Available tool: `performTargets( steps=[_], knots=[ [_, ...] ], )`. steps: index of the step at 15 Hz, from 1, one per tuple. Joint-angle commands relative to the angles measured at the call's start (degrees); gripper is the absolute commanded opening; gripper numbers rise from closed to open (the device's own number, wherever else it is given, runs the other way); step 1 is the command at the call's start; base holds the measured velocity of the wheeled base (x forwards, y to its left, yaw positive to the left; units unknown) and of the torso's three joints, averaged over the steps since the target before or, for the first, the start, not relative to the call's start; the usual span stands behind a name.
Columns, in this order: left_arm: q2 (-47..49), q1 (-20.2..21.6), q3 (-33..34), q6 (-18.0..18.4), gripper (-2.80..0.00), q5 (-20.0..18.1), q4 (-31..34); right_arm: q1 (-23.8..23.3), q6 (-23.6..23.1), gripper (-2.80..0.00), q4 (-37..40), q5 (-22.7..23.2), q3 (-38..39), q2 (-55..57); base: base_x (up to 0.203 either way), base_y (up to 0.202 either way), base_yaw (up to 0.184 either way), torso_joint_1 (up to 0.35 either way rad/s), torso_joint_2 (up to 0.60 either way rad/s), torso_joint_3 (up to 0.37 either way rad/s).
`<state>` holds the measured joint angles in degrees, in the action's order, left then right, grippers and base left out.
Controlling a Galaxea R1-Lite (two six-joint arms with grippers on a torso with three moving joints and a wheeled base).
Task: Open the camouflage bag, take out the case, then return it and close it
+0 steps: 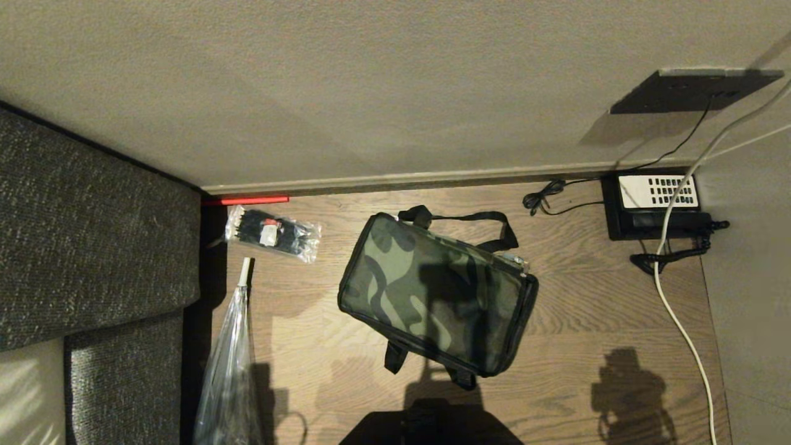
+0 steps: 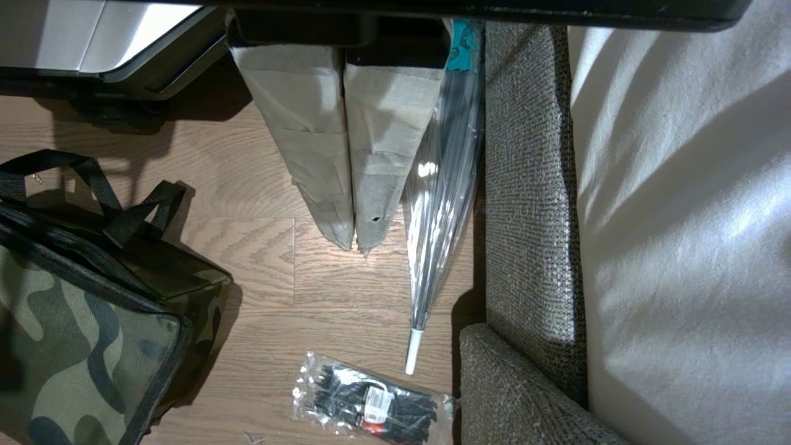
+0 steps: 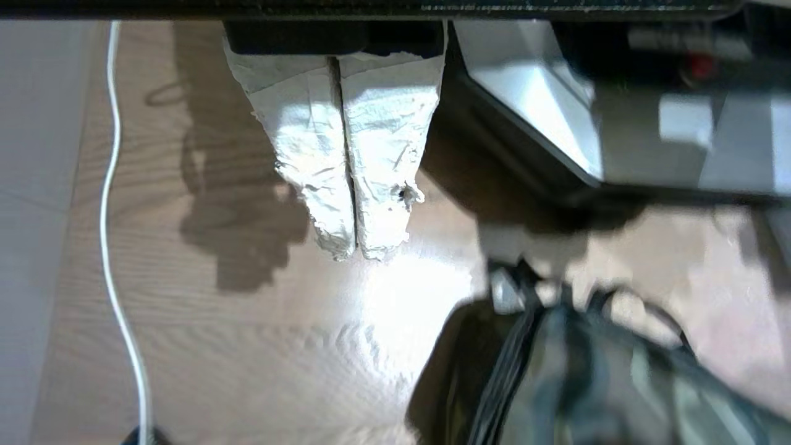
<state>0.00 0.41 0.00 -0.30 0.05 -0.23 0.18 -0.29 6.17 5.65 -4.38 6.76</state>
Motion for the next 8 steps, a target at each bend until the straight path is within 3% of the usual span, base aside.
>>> performTargets(
  steps=[1,2,4,6,8],
  knots=[
    [0.0,0.0,0.1,0.0,-2.80,0.0,0.0,-0.2,1.2,-2.80,0.0,-3.3,0.5,-5.4,0.000,0.000,0.000,0.000,0.00,0.000],
    [0.0,0.0,0.1,0.0,-2.80,0.0,0.0,-0.2,1.5,-2.80,-1.3,-7.2,1.7,-5.6,0.000,0.000,0.000,0.000,0.00,0.000],
    [0.0,0.0,0.1,0.0,-2.80,0.0,0.0,-0.1,-0.8,-2.80,-6.9,-5.8,4.4,-6.7,0.000,0.000,0.000,0.000,0.00,0.000],
    [0.0,0.0,0.1,0.0,-2.80,0.0,0.0,-0.1,-4.3,-2.80,-6.0,-5.0,4.4,-6.8,0.000,0.000,0.000,0.000,0.00,0.000],
    [0.0,0.0,0.1,0.0,-2.80,0.0,0.0,-0.1,1.8,-2.80,-6.3,-5.5,4.4,-6.8,0.000,0.000,0.000,0.000,0.00,0.000]
  ],
)
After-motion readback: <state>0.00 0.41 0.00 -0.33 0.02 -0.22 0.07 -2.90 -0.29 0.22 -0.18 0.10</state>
